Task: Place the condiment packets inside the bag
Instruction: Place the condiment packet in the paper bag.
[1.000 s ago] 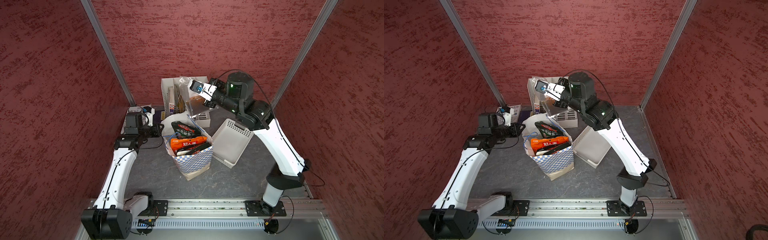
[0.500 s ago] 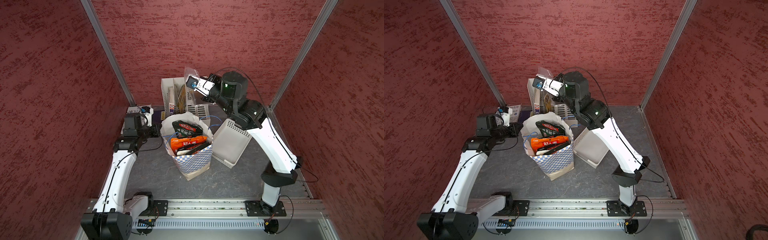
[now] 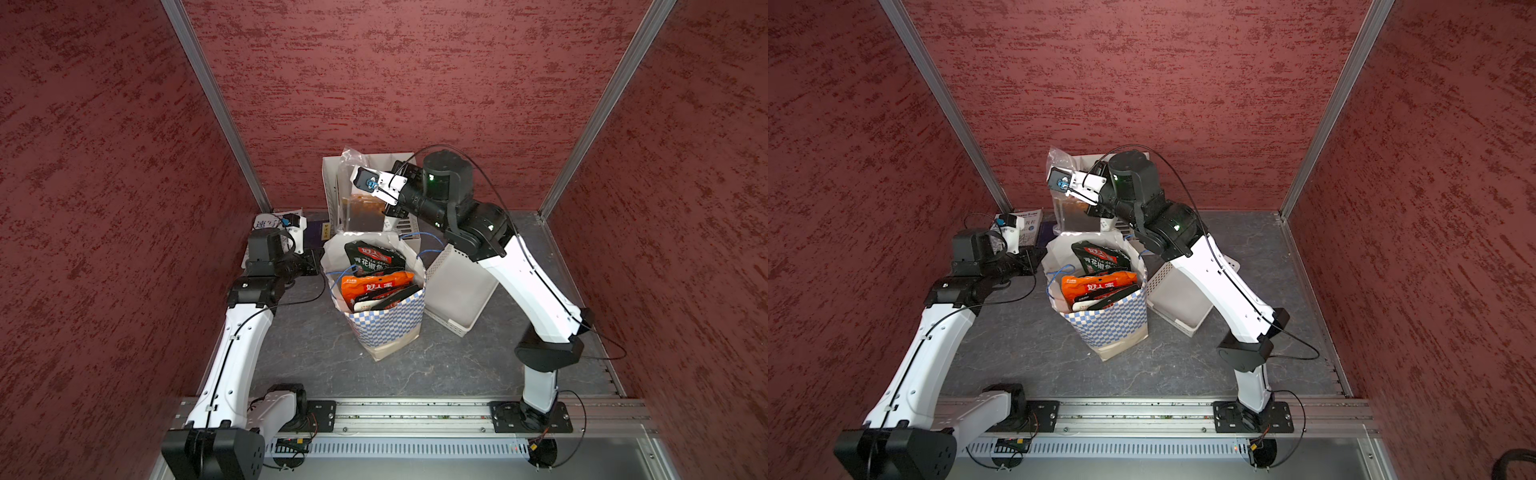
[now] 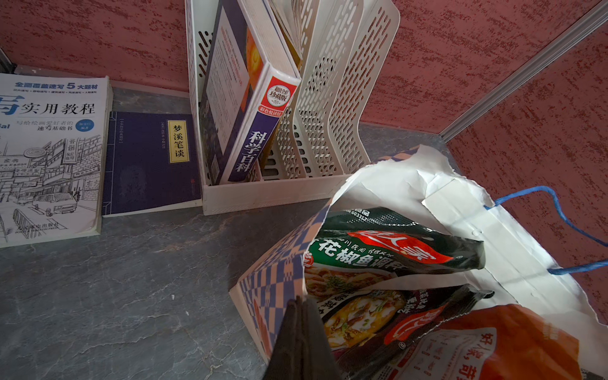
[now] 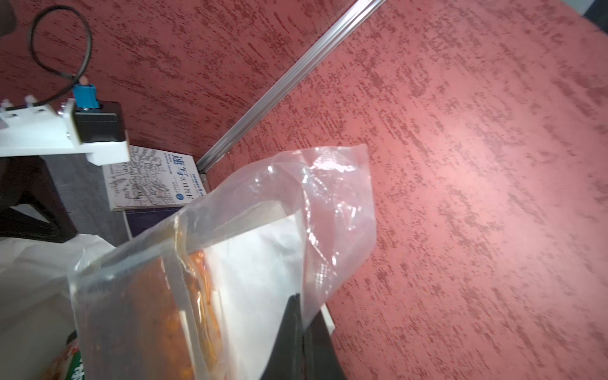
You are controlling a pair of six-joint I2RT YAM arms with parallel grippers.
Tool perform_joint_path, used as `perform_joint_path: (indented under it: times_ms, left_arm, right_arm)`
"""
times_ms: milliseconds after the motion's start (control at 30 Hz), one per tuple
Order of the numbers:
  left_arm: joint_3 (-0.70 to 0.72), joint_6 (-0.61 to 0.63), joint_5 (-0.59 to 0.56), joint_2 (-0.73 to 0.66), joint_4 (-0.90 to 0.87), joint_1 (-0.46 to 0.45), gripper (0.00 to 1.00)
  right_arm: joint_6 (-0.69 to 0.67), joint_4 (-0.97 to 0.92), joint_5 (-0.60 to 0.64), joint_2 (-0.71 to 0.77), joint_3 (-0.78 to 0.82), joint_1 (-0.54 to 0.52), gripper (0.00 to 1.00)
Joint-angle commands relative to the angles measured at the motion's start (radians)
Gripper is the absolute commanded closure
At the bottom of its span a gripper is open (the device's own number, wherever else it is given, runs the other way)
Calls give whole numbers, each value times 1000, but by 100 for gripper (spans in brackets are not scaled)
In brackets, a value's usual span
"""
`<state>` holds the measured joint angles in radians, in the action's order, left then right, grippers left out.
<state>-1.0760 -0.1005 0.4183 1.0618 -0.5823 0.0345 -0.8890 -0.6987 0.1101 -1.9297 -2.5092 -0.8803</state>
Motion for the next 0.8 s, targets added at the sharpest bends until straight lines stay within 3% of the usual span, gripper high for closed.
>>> perform_joint_path:
  times_ms: [0,767]
  left_arm:
    - [11,-7,19,-14,41,8,100]
    - [18,-14,40,-11,49,10,100]
  right_arm:
    - [37,115,-93,-8,43,-4,100]
    - [-134,325,58,-142,95,-2,100]
